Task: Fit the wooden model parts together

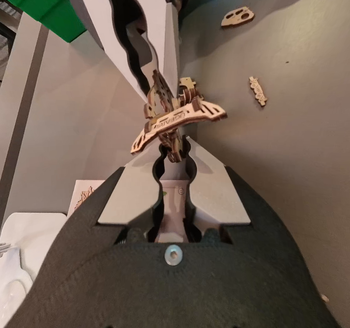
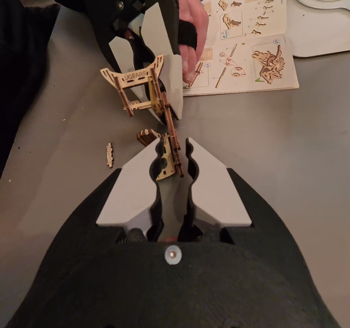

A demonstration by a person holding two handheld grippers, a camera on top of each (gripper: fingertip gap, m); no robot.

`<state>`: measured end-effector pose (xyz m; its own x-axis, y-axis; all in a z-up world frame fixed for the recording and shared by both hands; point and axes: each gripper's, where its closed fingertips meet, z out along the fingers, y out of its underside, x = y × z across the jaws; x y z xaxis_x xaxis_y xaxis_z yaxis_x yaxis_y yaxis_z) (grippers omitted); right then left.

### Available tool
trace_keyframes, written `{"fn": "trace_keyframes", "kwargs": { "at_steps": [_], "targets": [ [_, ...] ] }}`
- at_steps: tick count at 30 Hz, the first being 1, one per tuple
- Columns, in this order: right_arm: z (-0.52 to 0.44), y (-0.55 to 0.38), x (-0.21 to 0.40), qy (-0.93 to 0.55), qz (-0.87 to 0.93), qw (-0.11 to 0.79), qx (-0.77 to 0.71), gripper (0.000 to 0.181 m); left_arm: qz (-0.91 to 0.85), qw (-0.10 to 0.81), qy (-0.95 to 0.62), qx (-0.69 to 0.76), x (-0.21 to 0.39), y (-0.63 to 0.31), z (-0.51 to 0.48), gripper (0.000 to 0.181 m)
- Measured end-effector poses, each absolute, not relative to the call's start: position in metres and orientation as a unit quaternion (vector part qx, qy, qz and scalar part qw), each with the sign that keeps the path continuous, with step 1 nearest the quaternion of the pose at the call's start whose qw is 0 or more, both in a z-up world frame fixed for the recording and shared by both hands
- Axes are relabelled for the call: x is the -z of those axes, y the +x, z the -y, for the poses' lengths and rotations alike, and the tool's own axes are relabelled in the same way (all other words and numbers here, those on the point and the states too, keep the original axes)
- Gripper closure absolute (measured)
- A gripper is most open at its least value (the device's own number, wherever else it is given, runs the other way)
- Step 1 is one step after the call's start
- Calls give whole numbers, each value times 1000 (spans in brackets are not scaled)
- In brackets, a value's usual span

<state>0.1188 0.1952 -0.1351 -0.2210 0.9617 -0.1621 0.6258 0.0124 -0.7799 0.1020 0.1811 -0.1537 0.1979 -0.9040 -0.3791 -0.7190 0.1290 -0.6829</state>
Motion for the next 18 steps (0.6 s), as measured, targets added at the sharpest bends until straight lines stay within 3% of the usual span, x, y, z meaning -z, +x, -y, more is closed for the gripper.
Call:
{"fn": "trace_keyframes", "kwargs": {
  "at_steps": [10, 18],
  "targets": [
    [-197, 148, 144, -560, 754, 256, -231, 124, -622, 406, -657, 133, 154, 103, -183, 168],
    [-193, 136, 151, -524, 784, 277, -185, 136, -626, 399, -656, 136, 154, 104, -186, 168]
  ]
}}
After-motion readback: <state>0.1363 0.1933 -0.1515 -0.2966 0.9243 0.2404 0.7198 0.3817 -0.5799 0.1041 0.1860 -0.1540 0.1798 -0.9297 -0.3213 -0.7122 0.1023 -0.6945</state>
